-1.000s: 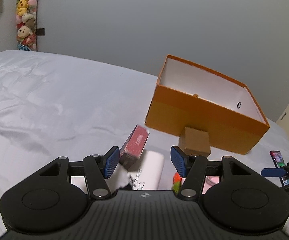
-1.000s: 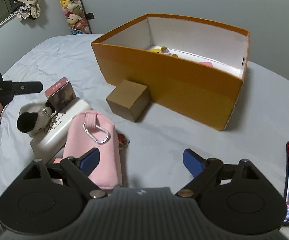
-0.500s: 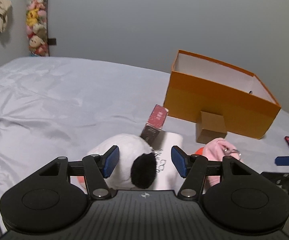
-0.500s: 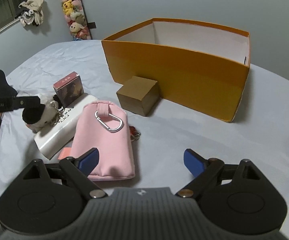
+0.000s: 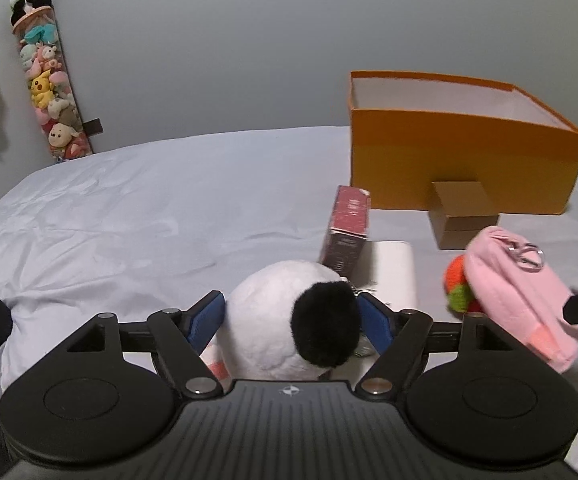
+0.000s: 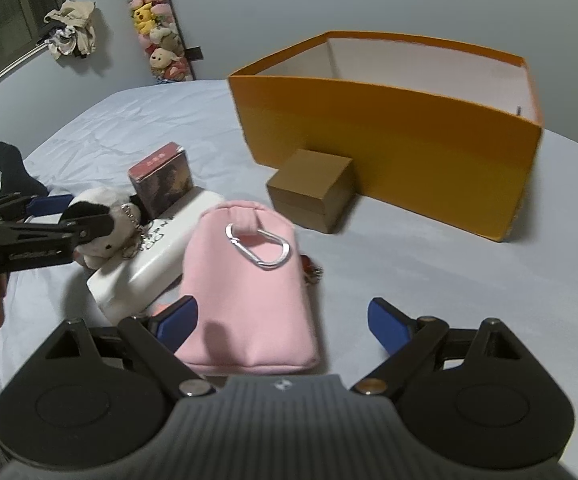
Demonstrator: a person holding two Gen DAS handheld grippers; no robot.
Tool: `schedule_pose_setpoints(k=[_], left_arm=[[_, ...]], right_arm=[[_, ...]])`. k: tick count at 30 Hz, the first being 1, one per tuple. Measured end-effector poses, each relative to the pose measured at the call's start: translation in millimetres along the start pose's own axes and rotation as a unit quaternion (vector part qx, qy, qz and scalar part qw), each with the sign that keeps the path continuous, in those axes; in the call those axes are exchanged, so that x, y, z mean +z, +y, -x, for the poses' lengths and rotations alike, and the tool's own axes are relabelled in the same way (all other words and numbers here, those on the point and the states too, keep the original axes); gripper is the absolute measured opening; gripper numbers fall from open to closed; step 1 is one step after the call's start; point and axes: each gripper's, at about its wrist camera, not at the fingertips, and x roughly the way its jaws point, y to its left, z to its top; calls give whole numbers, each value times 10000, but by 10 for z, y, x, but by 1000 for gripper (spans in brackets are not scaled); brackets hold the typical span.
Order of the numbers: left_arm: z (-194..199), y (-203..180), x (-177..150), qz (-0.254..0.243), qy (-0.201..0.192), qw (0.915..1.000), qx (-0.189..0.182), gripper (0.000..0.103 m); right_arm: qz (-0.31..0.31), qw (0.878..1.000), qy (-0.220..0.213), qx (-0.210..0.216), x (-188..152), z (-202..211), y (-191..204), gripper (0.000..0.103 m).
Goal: Organize objects
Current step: 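Move the left tool to the white plush dog while the right tool reaches the pink pouch, then grasp the white plush dog with the left tool while the right tool grasps the pink carabiner pouch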
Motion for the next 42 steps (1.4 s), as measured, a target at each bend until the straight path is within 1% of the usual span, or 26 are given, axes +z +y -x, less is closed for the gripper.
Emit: schedule_pose_setpoints(k=[6, 12, 17, 21, 26, 29, 30, 31, 34, 39, 42], left_arm=[[-142, 99, 34, 0, -2, 9999, -144, 90], [-245, 173, 23, 38, -21, 9995, -321, 92], [-307, 187, 8, 44, -23, 9993, -379, 94], [-378, 195, 10, -7, 69, 9996, -285, 95], [-474, 159, -22, -334, 263, 9990, 113, 94], [-454, 217, -29, -156, 231, 9996, 66, 92], [-446, 233, -31, -117, 232, 9996, 75, 90], [-444, 242, -34, -115, 241, 9996, 74, 87], [-442, 266, -46, -85, 285, 9994, 160, 84], [-340, 367, -38, 319, 238, 9991, 177, 81], [-239, 358, -32, 342, 228, 9989, 221, 80]], right_arm=[[127, 9998, 109, 92, 34, -155, 126, 93], [222, 9994, 264, 77, 59, -318, 223, 93], [343, 9988, 353, 2, 52, -437, 315, 93], [328, 9987, 397, -46, 49, -509, 343, 94], [344, 9984, 442, -97, 47, -567, 340, 94], [349, 9983, 464, -104, 44, -579, 332, 93], [345, 9982, 479, -103, 40, -578, 325, 93], [344, 9981, 496, -102, 39, -577, 320, 91], [388, 9979, 516, -92, 29, -545, 315, 87], [457, 9974, 551, -45, -1, -463, 299, 83], [419, 9975, 567, -32, -23, -409, 257, 81]])
